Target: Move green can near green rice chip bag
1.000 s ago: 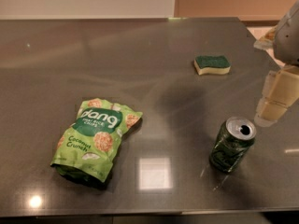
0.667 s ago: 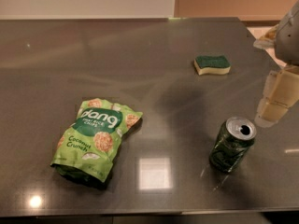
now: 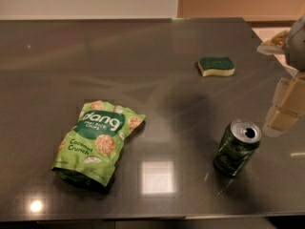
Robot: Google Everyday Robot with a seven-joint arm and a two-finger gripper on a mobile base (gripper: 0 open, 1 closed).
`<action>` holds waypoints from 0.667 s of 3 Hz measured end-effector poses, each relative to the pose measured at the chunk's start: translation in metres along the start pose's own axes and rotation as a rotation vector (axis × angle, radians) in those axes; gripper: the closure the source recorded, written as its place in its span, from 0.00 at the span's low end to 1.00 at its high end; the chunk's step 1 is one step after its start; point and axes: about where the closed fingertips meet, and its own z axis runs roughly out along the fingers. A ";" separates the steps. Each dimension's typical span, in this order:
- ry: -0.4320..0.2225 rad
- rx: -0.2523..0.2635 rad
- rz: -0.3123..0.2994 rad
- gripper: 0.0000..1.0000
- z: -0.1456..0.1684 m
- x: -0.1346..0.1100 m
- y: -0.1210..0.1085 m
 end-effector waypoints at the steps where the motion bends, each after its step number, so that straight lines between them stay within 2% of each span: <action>1: -0.057 -0.027 -0.019 0.00 0.005 -0.001 0.011; 2: -0.134 -0.083 -0.073 0.00 0.019 -0.005 0.034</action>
Offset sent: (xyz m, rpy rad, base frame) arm -0.0467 0.0284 -0.0485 0.2019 0.0732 0.2228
